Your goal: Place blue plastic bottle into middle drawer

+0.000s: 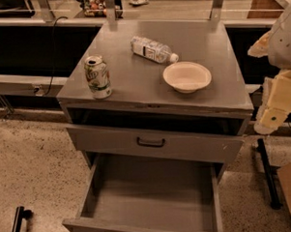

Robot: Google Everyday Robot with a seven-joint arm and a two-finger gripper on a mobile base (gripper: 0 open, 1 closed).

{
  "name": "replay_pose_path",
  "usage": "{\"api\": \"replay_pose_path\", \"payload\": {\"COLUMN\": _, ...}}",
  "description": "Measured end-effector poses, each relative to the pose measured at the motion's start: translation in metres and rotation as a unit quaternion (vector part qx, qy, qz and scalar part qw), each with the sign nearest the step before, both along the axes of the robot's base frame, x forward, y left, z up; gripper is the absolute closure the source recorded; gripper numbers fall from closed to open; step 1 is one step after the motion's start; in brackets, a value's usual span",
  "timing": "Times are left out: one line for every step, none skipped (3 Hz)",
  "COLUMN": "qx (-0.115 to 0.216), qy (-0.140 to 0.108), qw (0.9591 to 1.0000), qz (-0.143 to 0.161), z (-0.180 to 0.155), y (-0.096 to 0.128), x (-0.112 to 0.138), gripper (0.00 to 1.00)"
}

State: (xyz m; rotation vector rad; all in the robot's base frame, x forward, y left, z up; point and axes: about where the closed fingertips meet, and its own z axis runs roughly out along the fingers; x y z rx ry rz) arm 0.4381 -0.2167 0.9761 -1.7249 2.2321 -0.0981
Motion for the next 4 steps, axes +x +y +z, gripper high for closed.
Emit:
{"api": "replay_pose_path", "payload": {"qx": 0.000, "qy": 0.000, "qw": 1.0000, "qz": 0.000, "z": 0.000, "y": 0.000, "x": 0.000, "gripper": 0.00}}
{"api": "replay_pose_path", "payload": {"qx": 0.018, "qy": -0.005, "qw": 0.9997, "qz": 0.015, "z": -0.003, "y": 0.017, "x": 0.035, "gripper": 0.00}}
{"api": "replay_pose_path", "payload": {"qx": 0.037, "qy": -0.011, "qw": 0.9977, "qz": 0.056, "z": -0.008, "y": 0.062, "x": 0.106, "gripper": 0.00}}
{"api": "replay_pose_path", "payload": {"qx": 0.061, "qy": 0.009, "qw": 0.9940, "qz": 0.091, "z": -0.027, "y": 0.120, "x": 0.175, "gripper": 0.00}}
